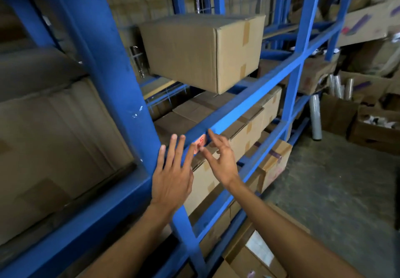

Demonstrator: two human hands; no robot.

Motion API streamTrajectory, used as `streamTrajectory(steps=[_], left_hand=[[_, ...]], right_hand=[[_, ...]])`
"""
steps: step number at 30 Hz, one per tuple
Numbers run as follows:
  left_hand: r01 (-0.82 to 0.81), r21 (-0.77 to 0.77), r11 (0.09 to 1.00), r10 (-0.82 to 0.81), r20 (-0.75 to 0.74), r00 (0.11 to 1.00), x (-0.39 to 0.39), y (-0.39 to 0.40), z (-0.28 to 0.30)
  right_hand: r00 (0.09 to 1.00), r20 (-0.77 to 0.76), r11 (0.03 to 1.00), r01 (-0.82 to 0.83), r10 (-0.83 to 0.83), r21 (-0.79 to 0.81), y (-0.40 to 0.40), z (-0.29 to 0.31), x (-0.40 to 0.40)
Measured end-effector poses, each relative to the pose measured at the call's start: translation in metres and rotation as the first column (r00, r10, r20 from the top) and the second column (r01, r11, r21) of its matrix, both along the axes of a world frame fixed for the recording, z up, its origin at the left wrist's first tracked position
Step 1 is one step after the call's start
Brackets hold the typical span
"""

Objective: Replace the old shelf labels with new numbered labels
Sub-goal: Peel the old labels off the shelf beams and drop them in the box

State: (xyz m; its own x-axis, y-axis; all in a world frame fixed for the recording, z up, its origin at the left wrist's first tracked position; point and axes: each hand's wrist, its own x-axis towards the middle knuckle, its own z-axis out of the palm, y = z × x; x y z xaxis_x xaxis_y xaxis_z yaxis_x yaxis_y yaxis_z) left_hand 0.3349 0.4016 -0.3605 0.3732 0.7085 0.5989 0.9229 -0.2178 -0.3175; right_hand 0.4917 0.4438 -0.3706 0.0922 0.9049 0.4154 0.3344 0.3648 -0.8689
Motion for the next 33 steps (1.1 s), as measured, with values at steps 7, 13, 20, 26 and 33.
streamTrajectory(steps=[7, 13, 20, 26, 33], left_hand=[[-0.179, 0.061, 0.982, 0.188, -0.223, 0.956, -0.005, 0.003, -0.003], [-0.182, 0.023, 0.983, 0.181, -0.257, 0.949, -0.006, 0.006, -0.004], [-0.189, -0.067, 0.980, 0.166, -0.259, 0.951, -0.005, 0.003, 0.004], [-0.190, -0.057, 0.980, 0.173, -0.231, 0.958, -0.005, 0.002, 0.003], [-0.041, -0.196, 0.980, 0.028, -0.071, 0.997, 0.012, 0.001, -0.023]], right_hand=[[0.988, 0.034, 0.985, 0.150, -0.154, 0.089, 0.004, 0.002, -0.008], [0.978, 0.075, 0.978, 0.185, -0.193, 0.099, 0.017, 0.006, 0.004], [0.995, 0.049, 0.994, 0.081, -0.085, 0.077, 0.018, 0.001, 0.017], [0.991, -0.019, 0.991, 0.131, -0.130, 0.035, 0.011, -0.004, 0.045], [0.989, 0.003, 0.970, 0.143, -0.146, -0.195, -0.007, -0.043, 0.096]])
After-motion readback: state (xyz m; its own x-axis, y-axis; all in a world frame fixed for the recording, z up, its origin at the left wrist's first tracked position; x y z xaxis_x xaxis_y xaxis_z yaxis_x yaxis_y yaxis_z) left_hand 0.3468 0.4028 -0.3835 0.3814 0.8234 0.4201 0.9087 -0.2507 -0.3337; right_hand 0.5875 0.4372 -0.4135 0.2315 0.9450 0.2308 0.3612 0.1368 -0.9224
